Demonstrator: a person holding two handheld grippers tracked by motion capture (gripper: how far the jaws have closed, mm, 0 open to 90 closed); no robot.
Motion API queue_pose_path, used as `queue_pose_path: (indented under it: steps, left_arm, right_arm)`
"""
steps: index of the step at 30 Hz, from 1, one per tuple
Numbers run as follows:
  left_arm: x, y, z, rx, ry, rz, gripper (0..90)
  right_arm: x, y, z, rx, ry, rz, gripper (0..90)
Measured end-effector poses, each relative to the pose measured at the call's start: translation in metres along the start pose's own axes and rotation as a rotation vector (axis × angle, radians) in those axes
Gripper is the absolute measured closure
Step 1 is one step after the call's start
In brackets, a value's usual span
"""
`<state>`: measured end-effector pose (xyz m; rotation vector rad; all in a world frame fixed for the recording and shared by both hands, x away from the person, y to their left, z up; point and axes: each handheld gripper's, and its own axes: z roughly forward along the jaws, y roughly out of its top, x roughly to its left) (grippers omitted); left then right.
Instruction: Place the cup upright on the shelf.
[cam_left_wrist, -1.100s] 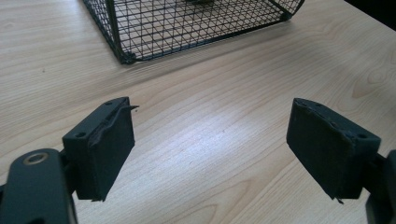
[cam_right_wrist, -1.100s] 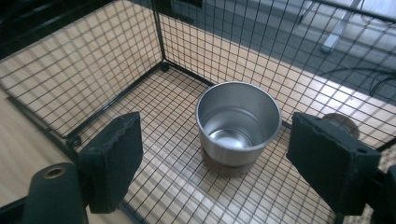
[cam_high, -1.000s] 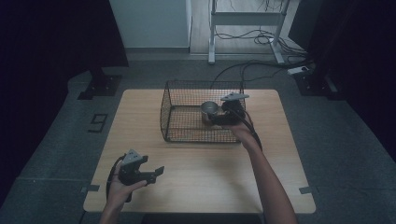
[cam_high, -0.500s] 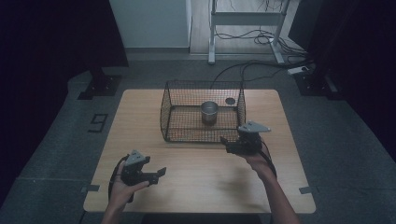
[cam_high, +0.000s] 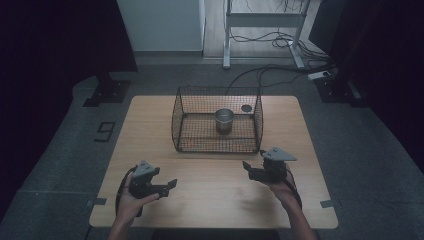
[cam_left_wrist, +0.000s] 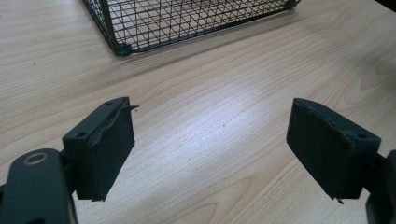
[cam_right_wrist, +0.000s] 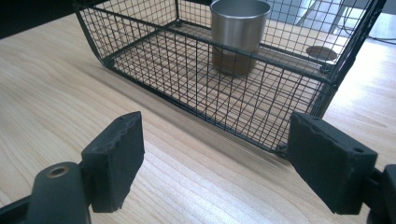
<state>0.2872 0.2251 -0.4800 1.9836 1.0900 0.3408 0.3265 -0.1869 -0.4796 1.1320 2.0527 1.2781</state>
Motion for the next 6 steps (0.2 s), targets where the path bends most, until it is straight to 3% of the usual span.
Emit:
queue_pose_path:
  steps: [4, 6]
  left_arm:
    - [0.001, 0.0, 0.0, 0.0, 0.002, -0.003, 15.5]
    - [0.002, -0.001, 0.0, 0.002, 0.002, -0.004, 15.5]
  right_arm:
    - [0.0, -0.004, 0.003, 0.007, 0.0, -0.003, 18.6]
    - [-0.001, -0.012, 0.009, 0.036, -0.009, 0.001, 18.5]
